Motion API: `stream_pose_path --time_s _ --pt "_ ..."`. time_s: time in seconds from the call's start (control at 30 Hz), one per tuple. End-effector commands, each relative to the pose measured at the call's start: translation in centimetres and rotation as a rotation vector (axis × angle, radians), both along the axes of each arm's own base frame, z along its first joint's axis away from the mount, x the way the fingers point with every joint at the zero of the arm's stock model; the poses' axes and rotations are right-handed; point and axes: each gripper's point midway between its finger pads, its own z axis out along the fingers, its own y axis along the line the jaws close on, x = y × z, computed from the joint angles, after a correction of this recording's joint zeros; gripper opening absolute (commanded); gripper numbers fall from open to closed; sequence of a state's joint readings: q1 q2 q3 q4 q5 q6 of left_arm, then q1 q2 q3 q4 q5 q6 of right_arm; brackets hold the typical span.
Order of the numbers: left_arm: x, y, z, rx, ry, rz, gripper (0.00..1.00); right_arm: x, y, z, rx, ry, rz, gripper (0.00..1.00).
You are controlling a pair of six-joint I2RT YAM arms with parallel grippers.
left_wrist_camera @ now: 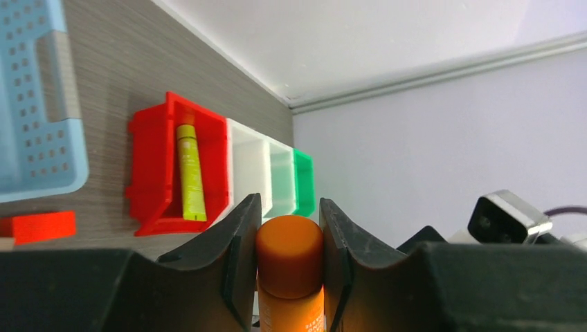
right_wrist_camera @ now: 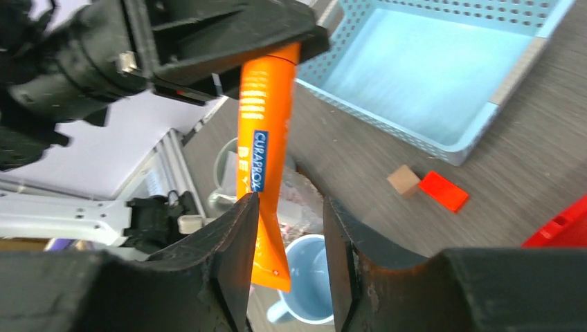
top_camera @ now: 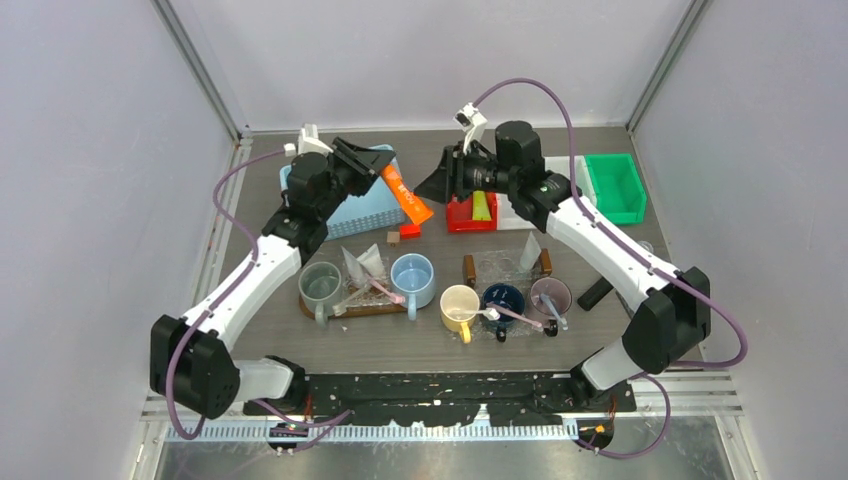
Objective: Prepare toiletry sets of a toothbrush and toothpaste on the tray
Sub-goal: Pick up the toothpaste from the storage box.
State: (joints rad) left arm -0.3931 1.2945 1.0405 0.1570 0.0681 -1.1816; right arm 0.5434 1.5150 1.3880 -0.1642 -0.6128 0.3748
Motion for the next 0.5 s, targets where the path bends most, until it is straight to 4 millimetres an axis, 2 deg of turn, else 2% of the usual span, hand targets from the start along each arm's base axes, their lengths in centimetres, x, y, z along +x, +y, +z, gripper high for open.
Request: stream_pose_path --time_s 0.0,0.03,0.07,0.1,0.17,0.33,0.47 --pt "-0.6 2.9 1.7 -0.049 0.015 0.149 0.0 1.1 -1.1 2.1 0.003 -0.21 -0.112 0.46" --pt "-0.6 3.2 1.5 -0.047 0.036 0.169 0.0 1.3 -1.5 2.8 0.008 -0.265 -0.139 0.47" --pt "-0.7 3.5 1.5 -0.047 0.052 0.184 0.0 1.2 -1.5 2.0 -0.021 -0.309 -0.133 0.47" --pt "-0.8 3.8 1.2 -0.04 0.083 0.2 0.0 1.3 -1.7 2.7 -0.02 -0.365 -0.149 0.47" --pt "-1.1 4.3 0.5 -0.025 0.142 0.224 0.0 0.9 -1.8 1.3 -0.063 -0.465 -0.128 0.5" --pt "-1.4 5.3 0.3 -0.011 0.234 0.286 0.0 0.0 -2.1 1.1 -0.113 -0.809 -0.072 0.55" --pt "-1.5 6.2 0.7 -0.013 0.259 0.329 0.0 -0.6 -2.4 2.3 -0.103 -1.016 -0.062 0.62"
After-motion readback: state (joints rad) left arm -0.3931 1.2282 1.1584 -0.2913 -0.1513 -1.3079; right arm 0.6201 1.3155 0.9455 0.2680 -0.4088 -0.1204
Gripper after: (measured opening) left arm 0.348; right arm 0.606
